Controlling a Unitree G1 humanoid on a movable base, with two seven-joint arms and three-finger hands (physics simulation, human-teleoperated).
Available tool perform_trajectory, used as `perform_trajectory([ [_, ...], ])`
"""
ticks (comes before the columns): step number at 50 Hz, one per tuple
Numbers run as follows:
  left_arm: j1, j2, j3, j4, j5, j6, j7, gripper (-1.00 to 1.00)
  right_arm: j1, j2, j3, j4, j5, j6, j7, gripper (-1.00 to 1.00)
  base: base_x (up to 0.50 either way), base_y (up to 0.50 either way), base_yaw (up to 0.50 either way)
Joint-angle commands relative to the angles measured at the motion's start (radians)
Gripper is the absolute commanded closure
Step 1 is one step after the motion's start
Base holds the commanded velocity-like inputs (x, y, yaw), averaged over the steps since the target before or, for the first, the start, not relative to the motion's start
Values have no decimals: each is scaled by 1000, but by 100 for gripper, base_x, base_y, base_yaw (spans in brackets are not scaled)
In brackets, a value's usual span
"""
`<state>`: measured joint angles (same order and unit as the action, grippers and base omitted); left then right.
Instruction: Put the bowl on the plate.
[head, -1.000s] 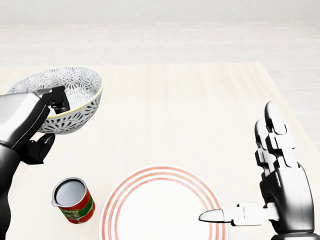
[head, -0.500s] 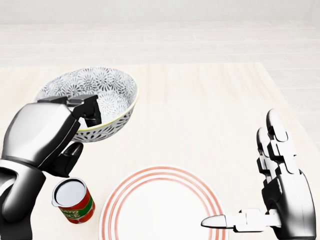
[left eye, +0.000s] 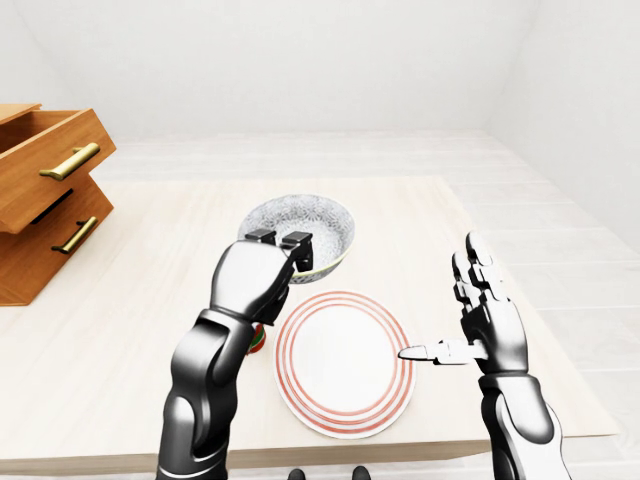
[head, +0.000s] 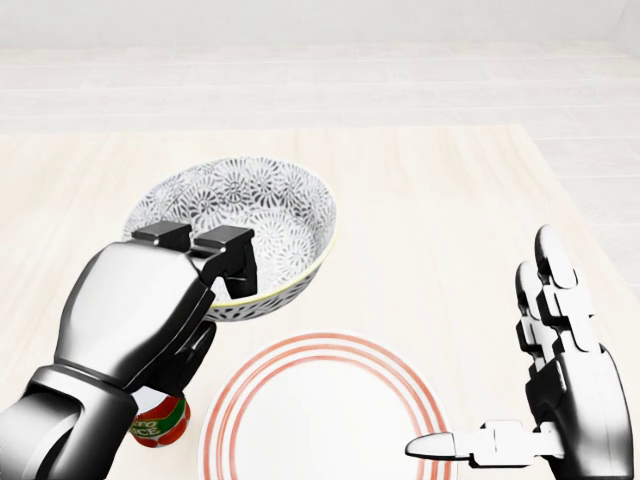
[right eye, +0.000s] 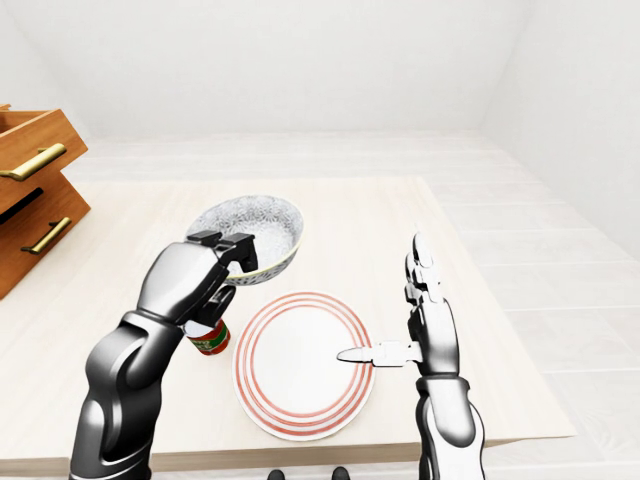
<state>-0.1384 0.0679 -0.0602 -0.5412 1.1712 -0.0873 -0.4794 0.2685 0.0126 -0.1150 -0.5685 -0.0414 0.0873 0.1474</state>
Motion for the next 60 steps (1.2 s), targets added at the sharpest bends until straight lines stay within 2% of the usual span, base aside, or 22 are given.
perform_trajectory([
  [1,61,-35,-40,-63,5,0,50,100,-5,-1,-8,11,3,0,3,-100,0,0,0],
  [18,114,-62,-103,-111,22,0,90,100,25,5,-25,52,13,0,16,-100,0,0,0],
  [34,216,-78,-200,-101,62,0,174,100,76,22,-37,88,18,0,32,-100,0,0,0],
  [40,255,-75,-248,-74,80,0,224,100,94,27,-42,93,22,0,36,-100,0,0,0],
  [45,252,-71,-260,-56,75,0,239,100,104,28,-44,91,19,0,39,-100,0,0,0],
  [60,315,-41,-343,-12,89,0,324,100,133,42,-58,86,22,0,52,-100,0,0,0],
])
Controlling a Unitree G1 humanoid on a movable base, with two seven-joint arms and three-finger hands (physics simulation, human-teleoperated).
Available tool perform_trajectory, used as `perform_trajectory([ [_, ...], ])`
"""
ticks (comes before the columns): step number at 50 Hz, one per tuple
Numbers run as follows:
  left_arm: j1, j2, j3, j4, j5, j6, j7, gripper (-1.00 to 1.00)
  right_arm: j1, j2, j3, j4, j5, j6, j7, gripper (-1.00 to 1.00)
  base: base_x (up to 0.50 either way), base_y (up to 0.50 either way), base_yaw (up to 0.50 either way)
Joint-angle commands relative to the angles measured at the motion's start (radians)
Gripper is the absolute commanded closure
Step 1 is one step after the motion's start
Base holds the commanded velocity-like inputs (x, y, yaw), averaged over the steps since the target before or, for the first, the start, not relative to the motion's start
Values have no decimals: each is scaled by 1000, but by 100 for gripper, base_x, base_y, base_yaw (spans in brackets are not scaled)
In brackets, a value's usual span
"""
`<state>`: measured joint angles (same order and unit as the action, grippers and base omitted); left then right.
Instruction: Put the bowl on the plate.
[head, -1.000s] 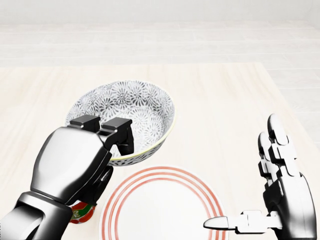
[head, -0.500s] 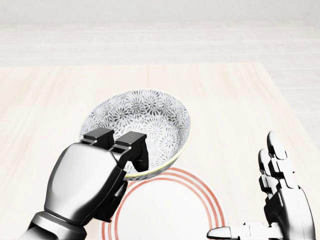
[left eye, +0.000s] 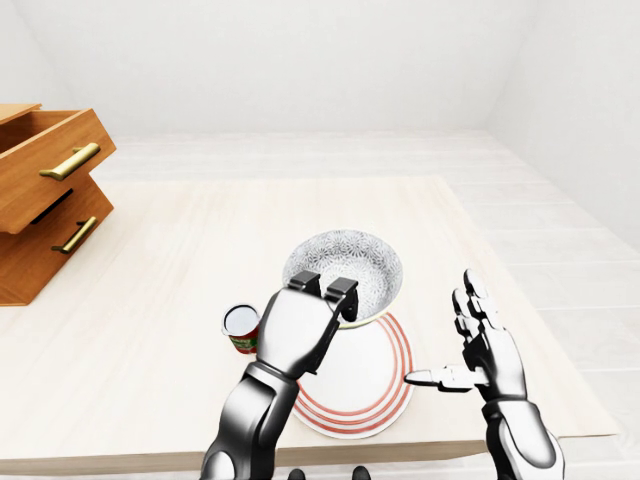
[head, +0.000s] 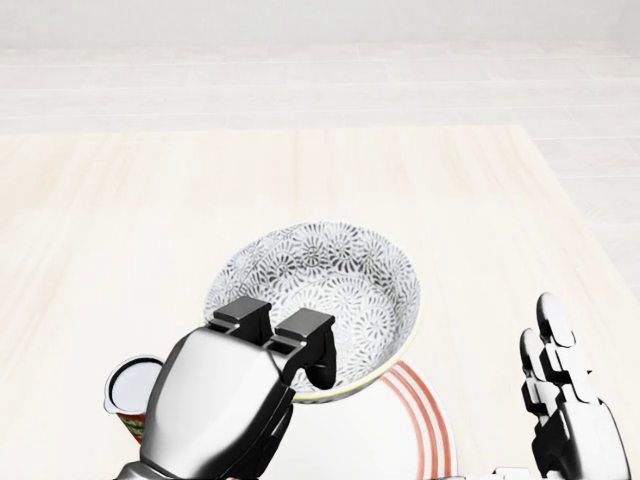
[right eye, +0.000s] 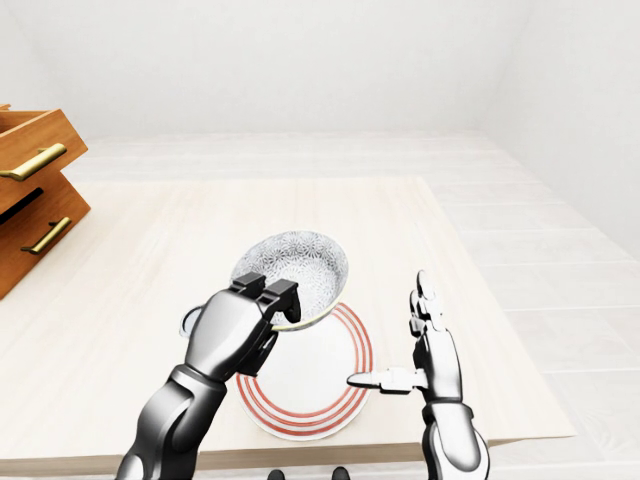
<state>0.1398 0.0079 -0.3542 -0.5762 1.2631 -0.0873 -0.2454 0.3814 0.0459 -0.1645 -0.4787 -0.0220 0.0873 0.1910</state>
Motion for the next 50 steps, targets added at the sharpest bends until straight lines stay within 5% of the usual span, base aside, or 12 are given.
perform_trajectory([
  [1,40,25,-48,24,-1,0,91,100,23,9,-9,-4,2,0,10,-100,0,0,0],
  [50,66,64,-25,191,-25,0,264,100,6,12,-16,0,-8,0,22,-100,0,0,0],
])
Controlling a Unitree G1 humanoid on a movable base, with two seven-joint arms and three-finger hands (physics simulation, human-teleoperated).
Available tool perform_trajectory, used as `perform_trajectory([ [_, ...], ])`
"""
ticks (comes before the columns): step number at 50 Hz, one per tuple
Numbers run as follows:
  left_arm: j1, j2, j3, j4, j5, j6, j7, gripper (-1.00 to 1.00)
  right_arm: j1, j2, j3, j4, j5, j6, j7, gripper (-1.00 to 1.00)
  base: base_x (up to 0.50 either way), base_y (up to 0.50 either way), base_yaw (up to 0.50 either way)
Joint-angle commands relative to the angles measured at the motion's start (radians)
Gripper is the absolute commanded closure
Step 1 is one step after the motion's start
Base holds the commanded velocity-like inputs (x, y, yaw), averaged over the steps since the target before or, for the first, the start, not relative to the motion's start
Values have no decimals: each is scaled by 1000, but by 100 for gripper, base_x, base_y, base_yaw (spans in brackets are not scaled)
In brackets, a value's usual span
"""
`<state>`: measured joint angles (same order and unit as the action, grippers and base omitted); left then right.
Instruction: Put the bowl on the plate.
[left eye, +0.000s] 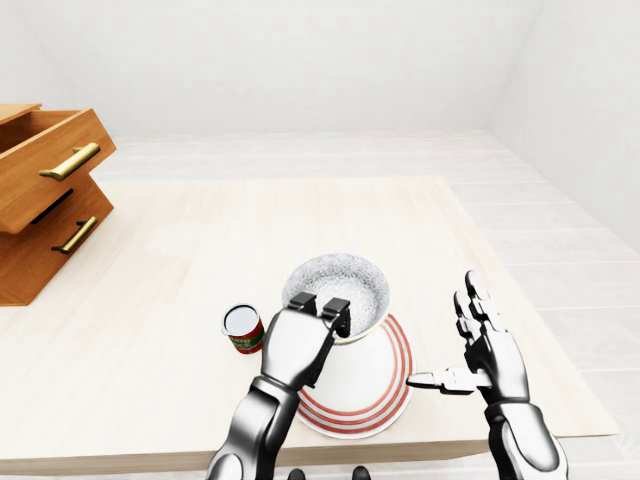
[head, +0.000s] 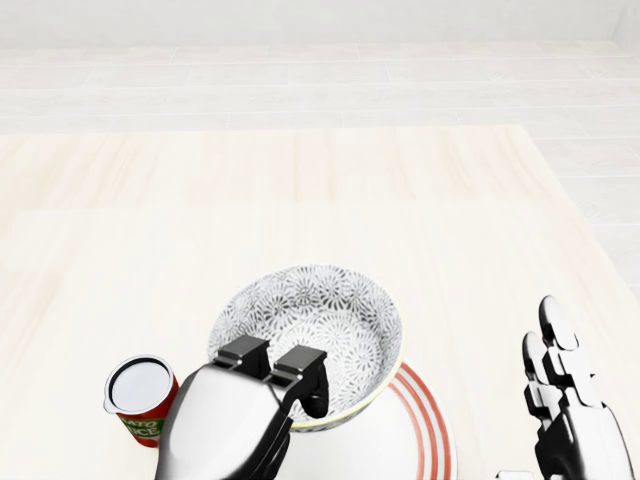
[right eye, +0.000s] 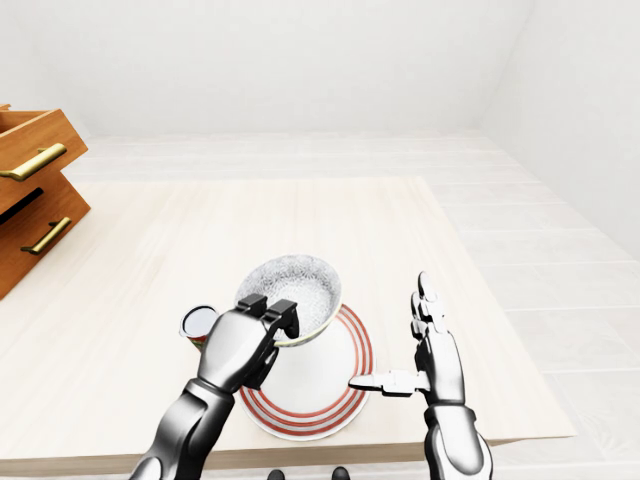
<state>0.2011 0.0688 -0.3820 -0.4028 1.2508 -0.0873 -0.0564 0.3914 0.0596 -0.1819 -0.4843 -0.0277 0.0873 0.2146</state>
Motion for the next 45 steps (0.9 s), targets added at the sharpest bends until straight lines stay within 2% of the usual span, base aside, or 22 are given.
perform_trajectory([
  [1,5,4,3,18,-13,0,75,100,-4,-2,2,6,-2,0,-2,-100,0,0,0],
  [14,46,11,-22,-5,-2,0,101,100,-5,-3,9,19,-2,0,-5,-100,0,0,0],
  [45,11,-1,-53,78,-8,0,142,100,4,-4,14,24,3,0,-8,-100,0,0,0],
])
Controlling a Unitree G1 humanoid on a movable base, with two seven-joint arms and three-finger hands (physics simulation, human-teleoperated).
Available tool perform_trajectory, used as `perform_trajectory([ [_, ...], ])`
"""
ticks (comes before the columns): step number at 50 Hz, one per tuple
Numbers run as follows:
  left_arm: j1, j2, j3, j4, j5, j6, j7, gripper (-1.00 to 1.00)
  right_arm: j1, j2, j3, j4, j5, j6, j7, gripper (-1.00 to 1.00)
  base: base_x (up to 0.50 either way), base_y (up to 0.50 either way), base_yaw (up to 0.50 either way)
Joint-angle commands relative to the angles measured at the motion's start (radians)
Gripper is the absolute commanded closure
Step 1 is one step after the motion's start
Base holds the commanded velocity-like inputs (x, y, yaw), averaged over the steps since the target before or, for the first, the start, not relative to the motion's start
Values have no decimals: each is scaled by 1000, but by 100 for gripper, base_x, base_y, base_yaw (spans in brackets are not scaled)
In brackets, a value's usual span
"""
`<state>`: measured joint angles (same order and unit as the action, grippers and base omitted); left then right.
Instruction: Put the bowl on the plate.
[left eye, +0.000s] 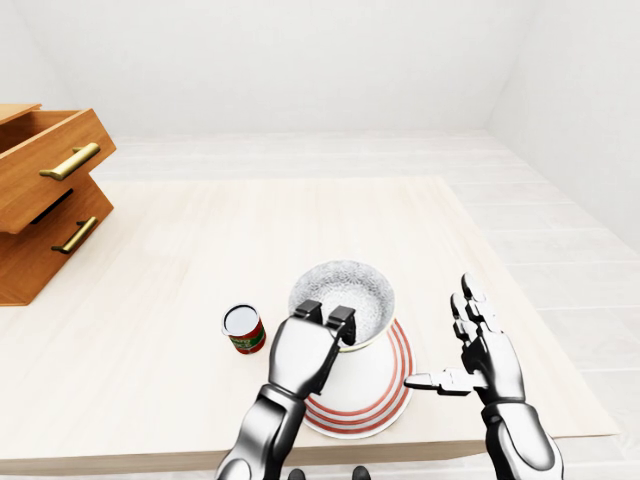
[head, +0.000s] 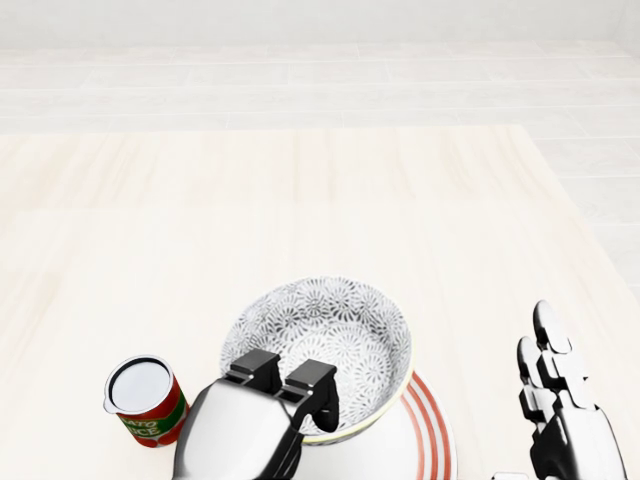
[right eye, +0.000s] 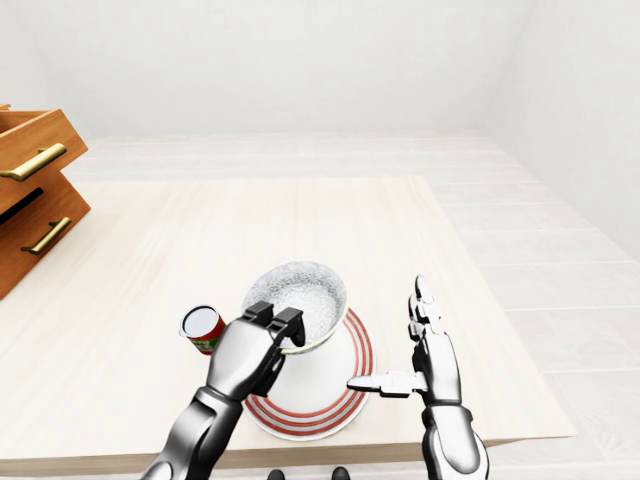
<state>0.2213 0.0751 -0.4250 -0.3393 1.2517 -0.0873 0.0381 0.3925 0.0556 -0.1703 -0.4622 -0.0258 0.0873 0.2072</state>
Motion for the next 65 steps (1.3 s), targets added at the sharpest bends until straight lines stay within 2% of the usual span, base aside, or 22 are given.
perform_trajectory([
  [1,-12,-8,-12,21,-2,0,50,100,2,-1,2,1,1,0,0,-100,0,0,0],
  [18,-28,-12,-19,73,-7,0,62,100,-20,-9,0,-21,1,0,-2,-100,0,0,0],
  [48,11,3,-62,125,4,0,116,100,7,-1,4,-11,1,0,3,-100,0,0,0],
  [65,15,15,-66,124,4,0,119,100,6,-1,7,-4,0,0,3,-100,0,0,0],
])
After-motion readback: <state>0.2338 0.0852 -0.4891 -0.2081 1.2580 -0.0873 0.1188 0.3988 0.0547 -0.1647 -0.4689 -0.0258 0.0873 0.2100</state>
